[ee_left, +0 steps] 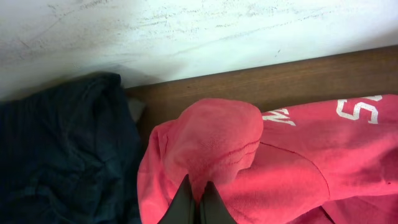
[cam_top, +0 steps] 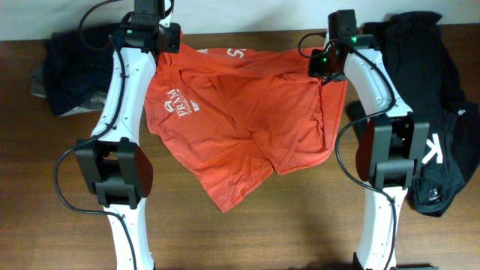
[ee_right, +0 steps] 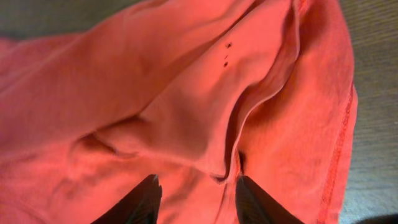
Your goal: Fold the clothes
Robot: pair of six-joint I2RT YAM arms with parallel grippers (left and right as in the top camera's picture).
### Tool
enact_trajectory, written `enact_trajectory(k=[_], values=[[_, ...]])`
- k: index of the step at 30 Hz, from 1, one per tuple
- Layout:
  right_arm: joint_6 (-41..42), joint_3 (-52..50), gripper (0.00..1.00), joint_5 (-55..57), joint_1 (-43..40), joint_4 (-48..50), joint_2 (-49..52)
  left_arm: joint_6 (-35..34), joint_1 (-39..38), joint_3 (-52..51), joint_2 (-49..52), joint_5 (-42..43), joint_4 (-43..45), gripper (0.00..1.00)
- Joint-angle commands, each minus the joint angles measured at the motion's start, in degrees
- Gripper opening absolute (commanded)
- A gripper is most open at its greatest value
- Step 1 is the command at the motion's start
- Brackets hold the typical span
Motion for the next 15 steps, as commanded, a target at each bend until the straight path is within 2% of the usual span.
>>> enact_trajectory(k=[1, 8, 15], values=[[3.7, -2.5, 0.41, 3.1, 0.0, 2.6, 1.2, -0.8, 0.3, 0.5, -0.6, 0.4, 0.2, 0.01], [5.0, -3.5, 0.33, 6.2, 0.0, 5.1, 1.7, -0.8, 0.3, 0.5, -0.6, 0.4, 0.2, 0.01], [6.3, -3.5, 0.3, 6.1, 0.0, 6.7, 3.8, -0.8, 0.3, 0.5, -0.6, 0.4, 0.2, 0.01]])
